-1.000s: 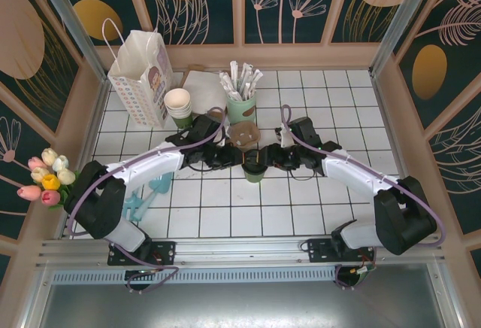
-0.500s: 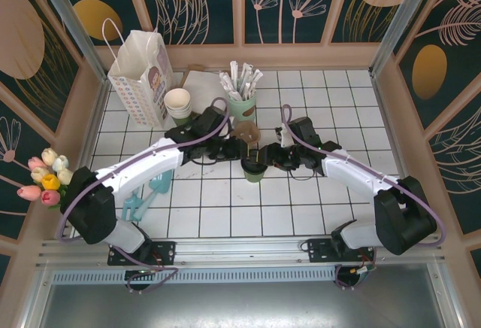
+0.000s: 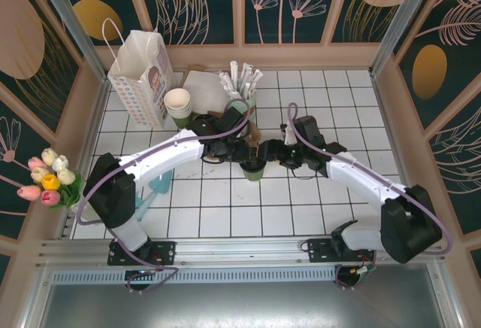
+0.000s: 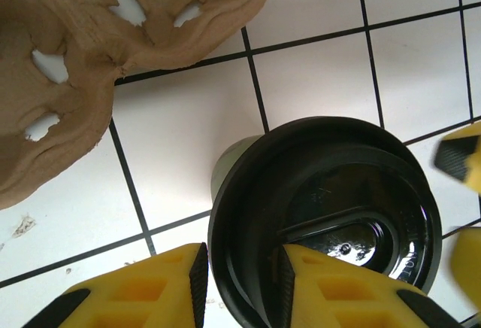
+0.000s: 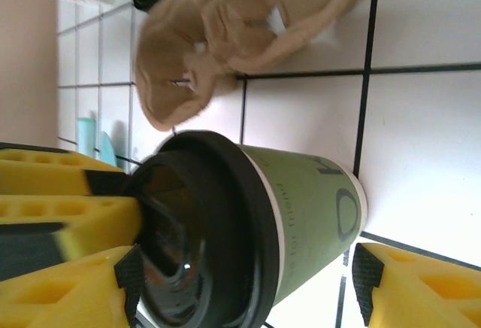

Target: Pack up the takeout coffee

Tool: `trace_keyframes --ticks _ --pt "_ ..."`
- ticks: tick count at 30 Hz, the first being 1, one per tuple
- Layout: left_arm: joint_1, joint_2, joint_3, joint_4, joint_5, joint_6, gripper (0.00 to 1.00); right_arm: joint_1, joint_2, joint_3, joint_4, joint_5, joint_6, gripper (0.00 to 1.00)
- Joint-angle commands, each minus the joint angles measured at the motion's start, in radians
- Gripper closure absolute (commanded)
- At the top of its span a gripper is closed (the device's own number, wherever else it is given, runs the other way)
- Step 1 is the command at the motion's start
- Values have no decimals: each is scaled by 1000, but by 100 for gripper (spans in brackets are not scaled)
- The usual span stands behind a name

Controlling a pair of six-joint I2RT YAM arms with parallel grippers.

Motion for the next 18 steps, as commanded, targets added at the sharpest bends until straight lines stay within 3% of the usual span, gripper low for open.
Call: trace_keyframes --ticks 1,8,12,18 --pt "-7 11 22 -39 9 35 68 -35 -66 -63 46 10 35 25" --pt "-9 49 56 -74 6 59 79 -72 -61 -155 123 -64 43 45" --pt "-12 62 76 -74 25 57 81 -71 -36 -172 163 -147 40 47" --pt "-18 80 120 -107 14 61 90 -72 -84 -145 135 -93 32 48"
